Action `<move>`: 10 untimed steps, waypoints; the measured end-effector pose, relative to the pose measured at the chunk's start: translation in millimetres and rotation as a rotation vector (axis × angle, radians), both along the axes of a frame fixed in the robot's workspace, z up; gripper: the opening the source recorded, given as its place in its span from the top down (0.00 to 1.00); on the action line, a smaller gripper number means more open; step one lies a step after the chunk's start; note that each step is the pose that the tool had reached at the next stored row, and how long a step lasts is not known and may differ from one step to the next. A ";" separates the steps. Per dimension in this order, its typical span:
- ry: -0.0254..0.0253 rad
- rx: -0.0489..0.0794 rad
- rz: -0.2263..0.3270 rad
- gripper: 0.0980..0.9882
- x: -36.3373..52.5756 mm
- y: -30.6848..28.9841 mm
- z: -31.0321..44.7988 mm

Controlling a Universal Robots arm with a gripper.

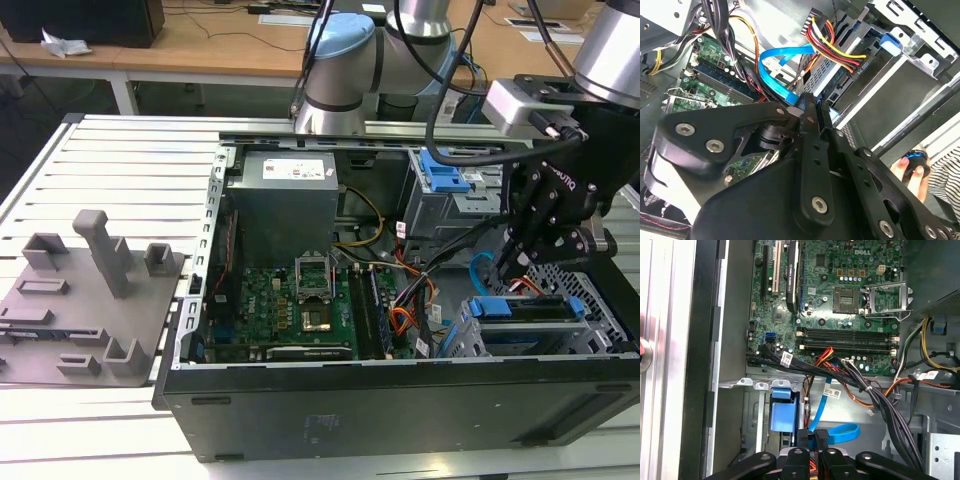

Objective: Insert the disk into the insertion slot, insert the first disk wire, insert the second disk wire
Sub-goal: 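Insert the second disk wire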

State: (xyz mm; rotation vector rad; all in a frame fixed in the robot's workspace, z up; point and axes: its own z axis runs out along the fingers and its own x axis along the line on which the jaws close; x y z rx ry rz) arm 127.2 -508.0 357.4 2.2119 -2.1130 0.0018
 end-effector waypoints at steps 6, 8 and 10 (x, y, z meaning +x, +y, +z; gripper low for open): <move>-0.0001 -0.001 0.000 0.93 0.0 -1.0 0.1; 0.0000 -0.001 0.000 0.93 0.0 -5.9 0.0; 0.0000 -0.001 0.000 0.93 0.0 -11.8 0.0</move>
